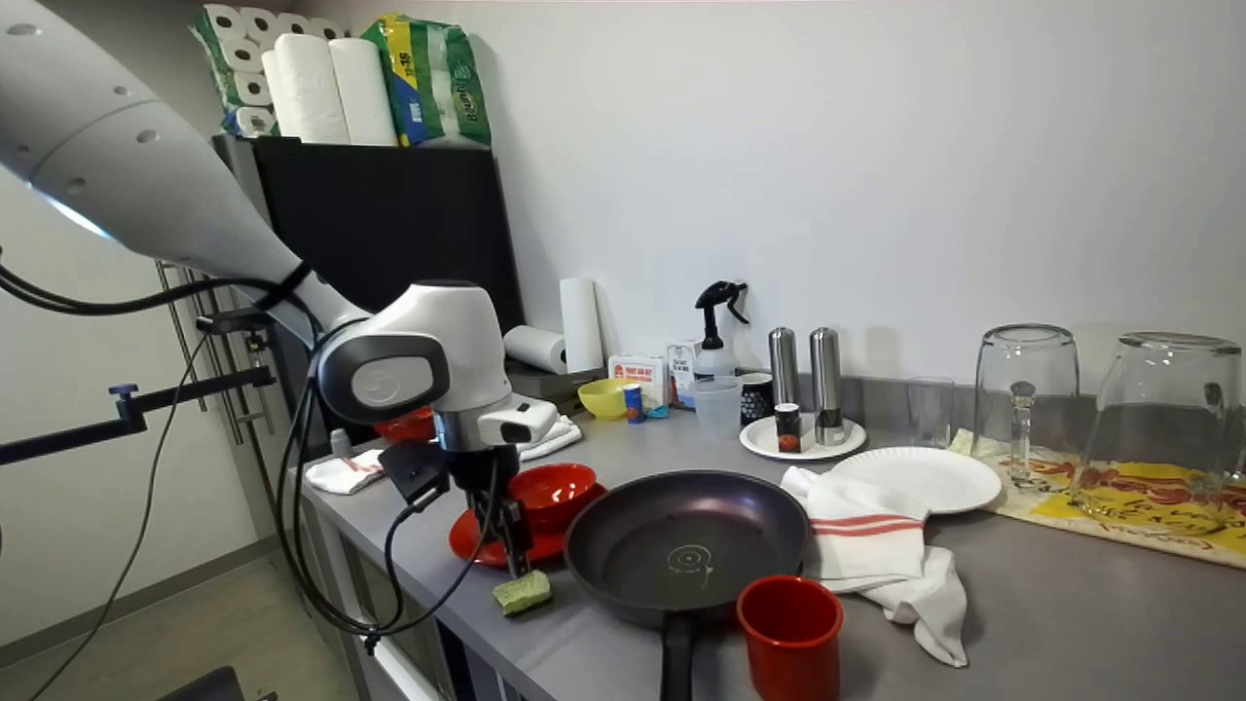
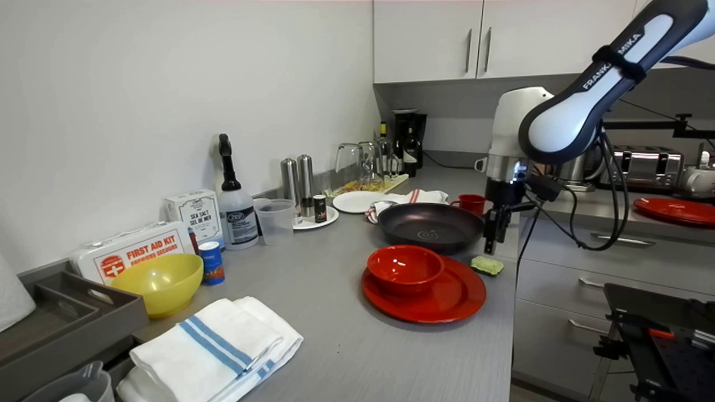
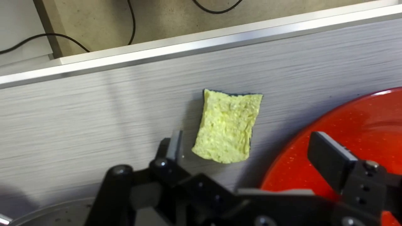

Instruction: Wipe inside the red bowl with the sponge

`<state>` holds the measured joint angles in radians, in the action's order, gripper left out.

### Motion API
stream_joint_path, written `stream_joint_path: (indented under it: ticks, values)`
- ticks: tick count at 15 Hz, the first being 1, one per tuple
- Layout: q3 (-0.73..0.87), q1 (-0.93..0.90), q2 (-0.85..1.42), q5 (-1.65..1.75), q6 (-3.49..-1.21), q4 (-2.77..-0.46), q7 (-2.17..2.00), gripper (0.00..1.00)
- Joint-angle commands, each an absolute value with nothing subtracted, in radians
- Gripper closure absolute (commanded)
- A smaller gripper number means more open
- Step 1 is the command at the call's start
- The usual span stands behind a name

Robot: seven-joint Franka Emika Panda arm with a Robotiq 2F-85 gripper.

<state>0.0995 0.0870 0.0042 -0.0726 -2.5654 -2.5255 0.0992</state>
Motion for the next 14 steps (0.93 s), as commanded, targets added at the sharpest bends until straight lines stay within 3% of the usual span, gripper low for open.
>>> stream_joint_path:
  ticks: [1,9,14]
  values:
    - [0.098,0.089,-0.18,-0.049,-2.369,-2.546,0.113,0.0]
    - [0.153,0.078,-0.51,-0.041,-1.954,-2.596,0.331,0.0]
    - [0.172,0.079,-0.602,0.136,-1.876,-2.706,0.508,0.0]
